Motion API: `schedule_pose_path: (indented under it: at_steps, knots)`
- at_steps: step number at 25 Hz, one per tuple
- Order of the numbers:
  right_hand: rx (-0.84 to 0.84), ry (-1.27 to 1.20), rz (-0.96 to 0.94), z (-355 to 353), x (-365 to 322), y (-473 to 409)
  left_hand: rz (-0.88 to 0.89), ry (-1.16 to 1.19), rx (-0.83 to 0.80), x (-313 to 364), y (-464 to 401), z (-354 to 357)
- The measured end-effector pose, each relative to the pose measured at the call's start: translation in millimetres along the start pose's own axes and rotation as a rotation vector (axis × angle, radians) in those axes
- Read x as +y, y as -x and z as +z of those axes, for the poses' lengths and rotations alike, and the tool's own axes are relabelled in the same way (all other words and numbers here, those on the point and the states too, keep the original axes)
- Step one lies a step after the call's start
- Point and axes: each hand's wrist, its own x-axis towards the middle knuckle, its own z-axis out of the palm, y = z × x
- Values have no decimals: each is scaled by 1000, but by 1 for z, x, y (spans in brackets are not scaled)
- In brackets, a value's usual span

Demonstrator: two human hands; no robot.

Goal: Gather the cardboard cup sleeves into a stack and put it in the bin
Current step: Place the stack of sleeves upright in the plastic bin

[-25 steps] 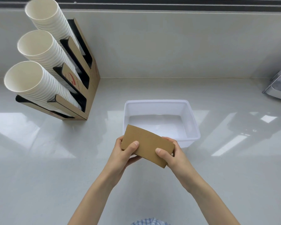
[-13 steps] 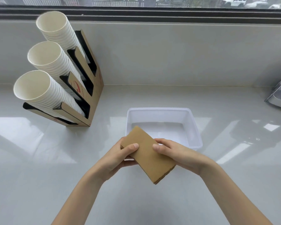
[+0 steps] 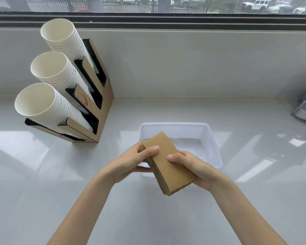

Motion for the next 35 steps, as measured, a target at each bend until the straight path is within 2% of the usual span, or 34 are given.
schedule_pose_path:
  at_steps: [4,9,11,20,25,32,35]
  knots:
    - [122,-120,-6,-14,-11,-13,22,7,123,9,-13,-19]
    - [256,-200,23,-33,-16,-47,-45,-22,432,-10,-37,-35]
    - [307,-215,75,-34,-11,-66,-76,-67,482,-20,-46,-35]
    - [296,-121,256,-7,14,-127,-104,-30,432,-39,-62,-33]
    - [256,-133,276,1,16,-134,-112,-41,444,-41,-61,-34]
    - [339,139,319,7,17,-132,-129,-49,450,-39,-61,-32]
    - [298,110,312,6,14,-130,-126,-42,448,-40,-61,-33]
